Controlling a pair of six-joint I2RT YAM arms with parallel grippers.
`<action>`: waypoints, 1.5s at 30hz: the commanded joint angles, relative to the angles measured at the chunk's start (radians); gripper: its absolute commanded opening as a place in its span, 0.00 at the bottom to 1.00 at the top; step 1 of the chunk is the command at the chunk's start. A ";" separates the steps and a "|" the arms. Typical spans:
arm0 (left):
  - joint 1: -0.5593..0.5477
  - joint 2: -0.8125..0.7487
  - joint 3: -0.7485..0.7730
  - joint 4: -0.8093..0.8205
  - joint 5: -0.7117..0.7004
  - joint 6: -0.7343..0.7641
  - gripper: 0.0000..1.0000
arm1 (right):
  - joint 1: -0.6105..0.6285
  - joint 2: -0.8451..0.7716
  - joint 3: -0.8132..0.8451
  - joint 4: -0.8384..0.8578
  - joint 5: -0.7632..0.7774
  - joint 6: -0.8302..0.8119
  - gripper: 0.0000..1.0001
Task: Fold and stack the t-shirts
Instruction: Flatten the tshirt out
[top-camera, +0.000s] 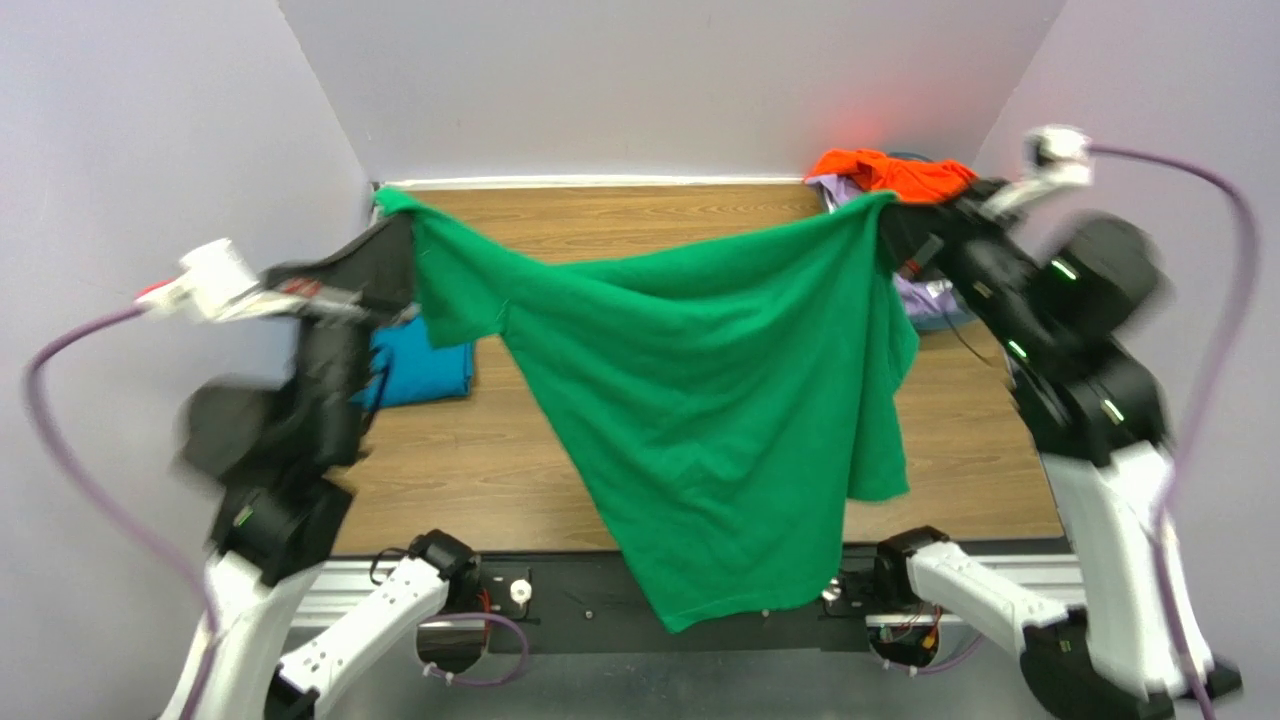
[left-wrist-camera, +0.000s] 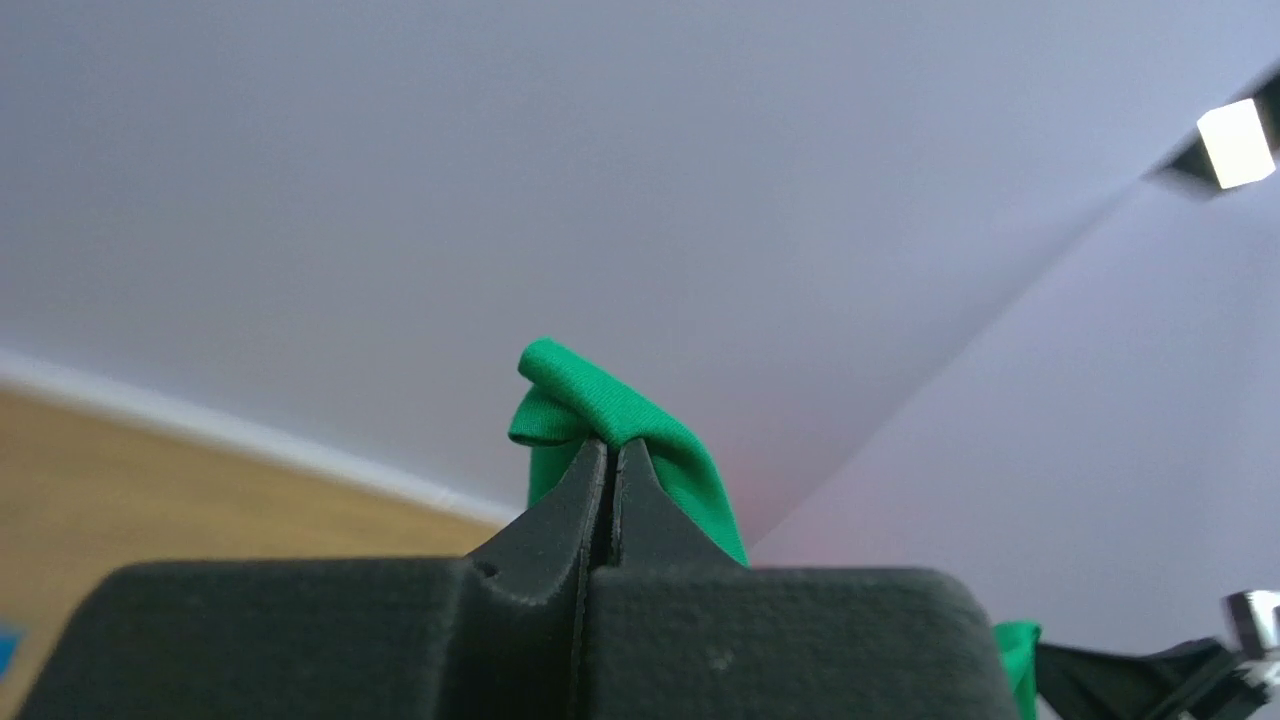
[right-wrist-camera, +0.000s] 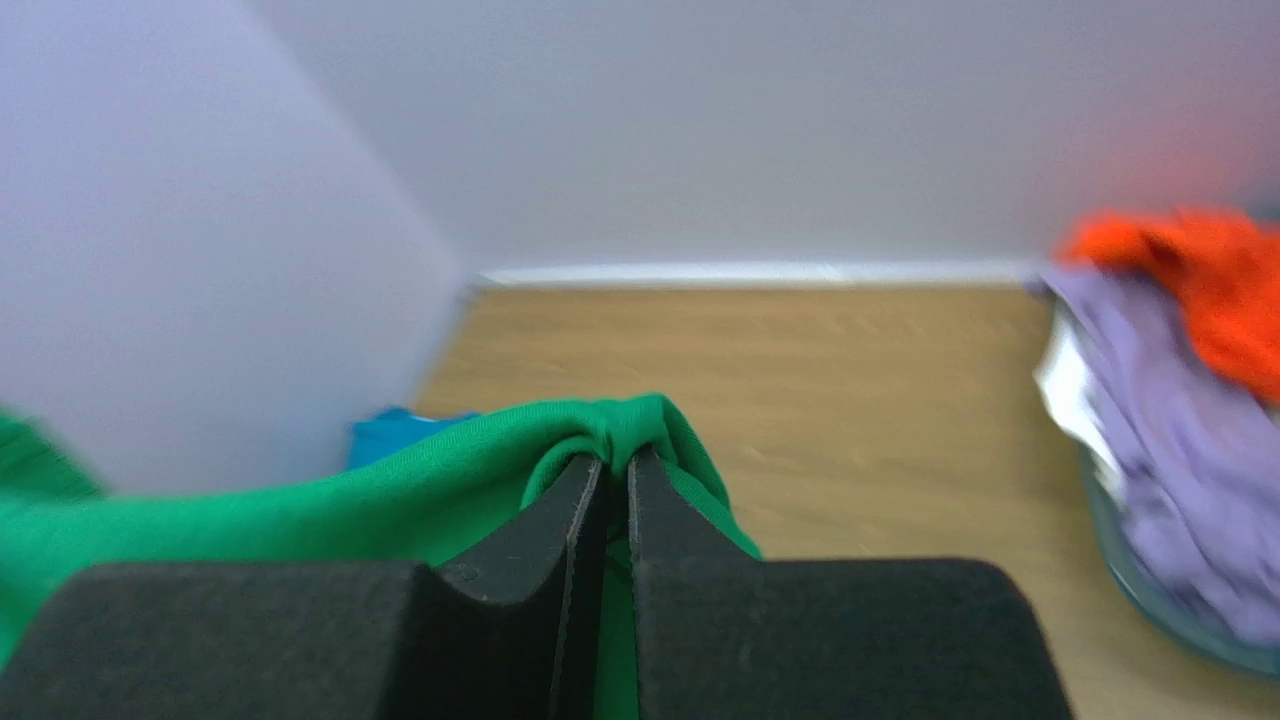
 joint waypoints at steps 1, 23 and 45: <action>0.010 0.188 -0.151 -0.200 -0.211 -0.070 0.00 | 0.001 0.266 -0.137 -0.052 0.282 -0.019 0.21; 0.159 0.462 -0.463 0.049 0.351 -0.053 0.98 | 0.001 0.318 -0.691 0.028 0.017 0.167 1.00; 0.230 1.038 -0.460 0.264 0.676 -0.051 0.98 | 0.001 0.747 -0.572 0.158 0.045 0.127 1.00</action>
